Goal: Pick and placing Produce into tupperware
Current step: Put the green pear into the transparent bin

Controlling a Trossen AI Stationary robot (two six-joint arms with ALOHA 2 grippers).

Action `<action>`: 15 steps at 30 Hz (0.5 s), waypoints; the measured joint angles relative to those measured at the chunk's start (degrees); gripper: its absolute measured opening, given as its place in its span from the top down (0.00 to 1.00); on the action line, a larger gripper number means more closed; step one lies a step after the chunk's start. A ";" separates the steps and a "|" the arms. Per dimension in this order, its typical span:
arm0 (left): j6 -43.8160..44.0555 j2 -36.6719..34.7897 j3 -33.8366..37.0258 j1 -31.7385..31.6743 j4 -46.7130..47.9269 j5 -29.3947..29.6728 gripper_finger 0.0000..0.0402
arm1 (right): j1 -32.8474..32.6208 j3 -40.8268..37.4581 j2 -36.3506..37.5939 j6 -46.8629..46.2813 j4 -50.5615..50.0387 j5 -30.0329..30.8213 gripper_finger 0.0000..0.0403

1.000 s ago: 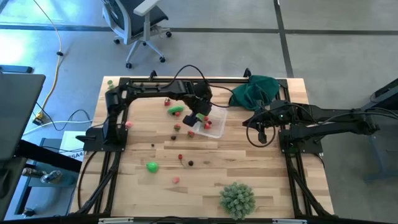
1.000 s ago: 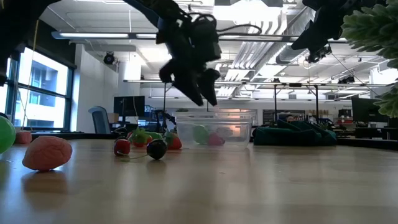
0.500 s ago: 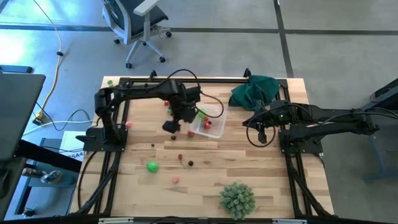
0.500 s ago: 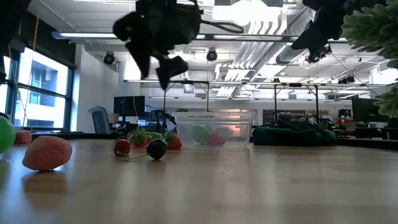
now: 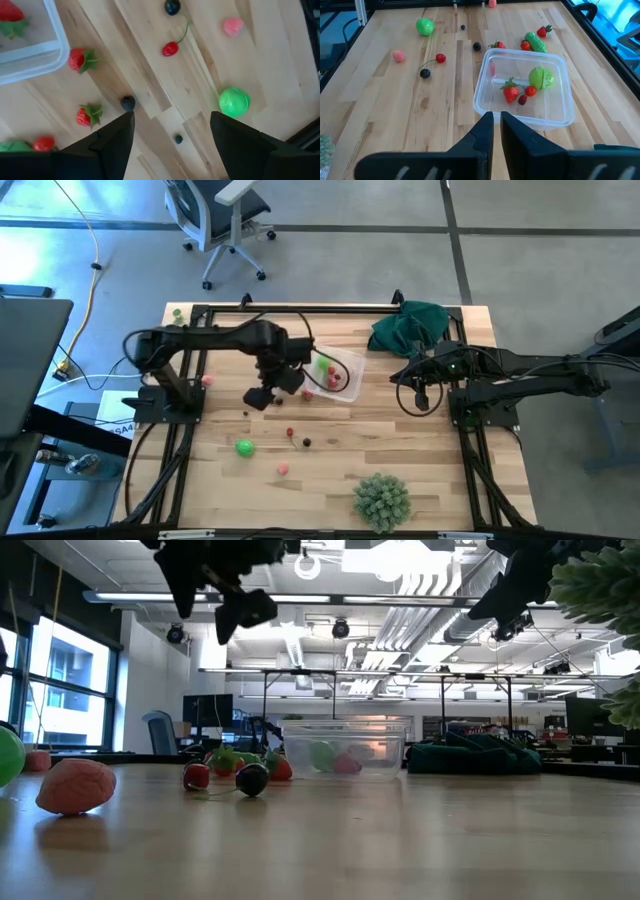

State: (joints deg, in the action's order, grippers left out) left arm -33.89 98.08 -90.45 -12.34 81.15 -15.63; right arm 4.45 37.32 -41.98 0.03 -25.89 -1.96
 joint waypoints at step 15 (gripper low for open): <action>11.76 -20.73 24.47 14.15 -12.21 8.07 0.38 | 0.00 0.00 -0.02 0.00 -0.04 -0.02 0.94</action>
State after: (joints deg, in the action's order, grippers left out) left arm -22.14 77.35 -65.98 1.82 68.93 -7.56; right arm 4.45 37.32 -42.00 0.03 -25.93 -1.98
